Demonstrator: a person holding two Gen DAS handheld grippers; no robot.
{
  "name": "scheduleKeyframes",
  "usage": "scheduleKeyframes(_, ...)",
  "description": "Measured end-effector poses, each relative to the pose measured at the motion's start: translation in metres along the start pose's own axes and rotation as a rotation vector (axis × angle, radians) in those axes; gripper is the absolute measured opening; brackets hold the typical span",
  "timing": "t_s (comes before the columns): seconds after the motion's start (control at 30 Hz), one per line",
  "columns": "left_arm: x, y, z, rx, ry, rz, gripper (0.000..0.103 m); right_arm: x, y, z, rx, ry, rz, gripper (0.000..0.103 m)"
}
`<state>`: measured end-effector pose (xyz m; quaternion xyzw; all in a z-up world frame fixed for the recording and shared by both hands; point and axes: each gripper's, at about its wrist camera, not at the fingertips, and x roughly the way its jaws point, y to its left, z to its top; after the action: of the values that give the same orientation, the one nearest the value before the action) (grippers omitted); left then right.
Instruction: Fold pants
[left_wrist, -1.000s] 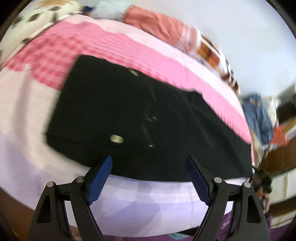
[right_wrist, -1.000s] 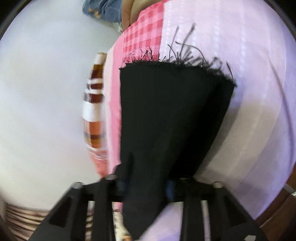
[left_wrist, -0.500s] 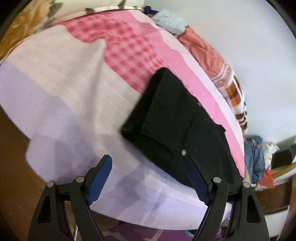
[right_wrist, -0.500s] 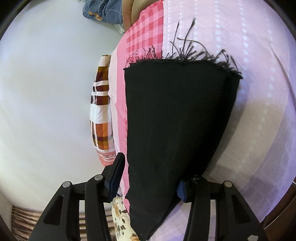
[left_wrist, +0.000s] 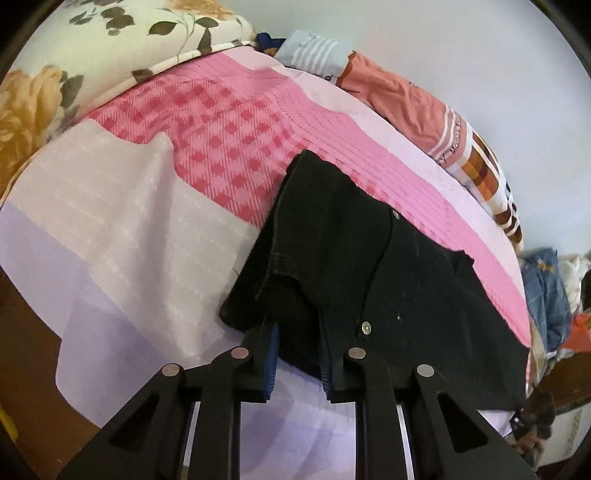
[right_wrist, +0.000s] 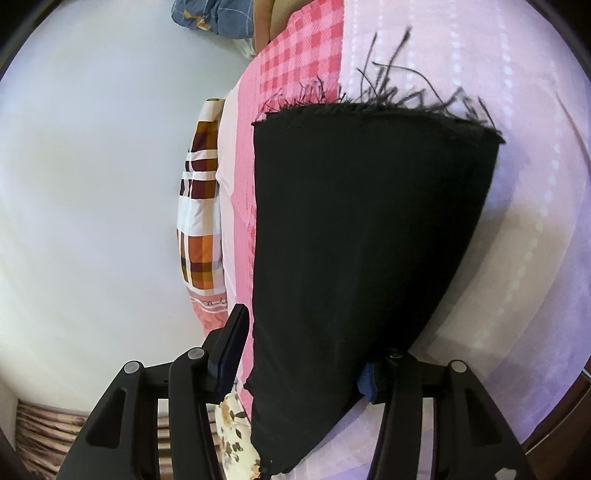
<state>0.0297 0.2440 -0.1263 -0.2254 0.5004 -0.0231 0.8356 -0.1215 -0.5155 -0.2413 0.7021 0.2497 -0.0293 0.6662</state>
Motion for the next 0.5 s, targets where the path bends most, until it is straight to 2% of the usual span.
scheduleKeyframes(0.1, 0.011, 0.013, -0.002, -0.021, 0.051, 0.005, 0.02, -0.005, -0.009, 0.005, 0.051, -0.016, 0.038, 0.048)
scheduleKeyframes(0.2, 0.012, 0.012, -0.007, -0.012, 0.052, 0.01, 0.02, -0.013, -0.016, 0.013, 0.094, -0.048, 0.067, 0.048)
scheduleKeyframes(0.3, 0.011, 0.014, -0.006, -0.02, 0.049, 0.005, 0.02, -0.03, -0.018, 0.024, 0.077, -0.119, 0.04, 0.047)
scheduleKeyframes(0.4, 0.011, 0.013, -0.006, -0.015, 0.05, 0.013, 0.02, -0.048, -0.018, 0.037, 0.041, -0.167, -0.045, 0.011)
scheduleKeyframes(0.5, 0.012, 0.014, -0.006, -0.026, 0.052, 0.007, 0.02, -0.059, -0.023, 0.046, 0.024, -0.188, -0.072, 0.008)
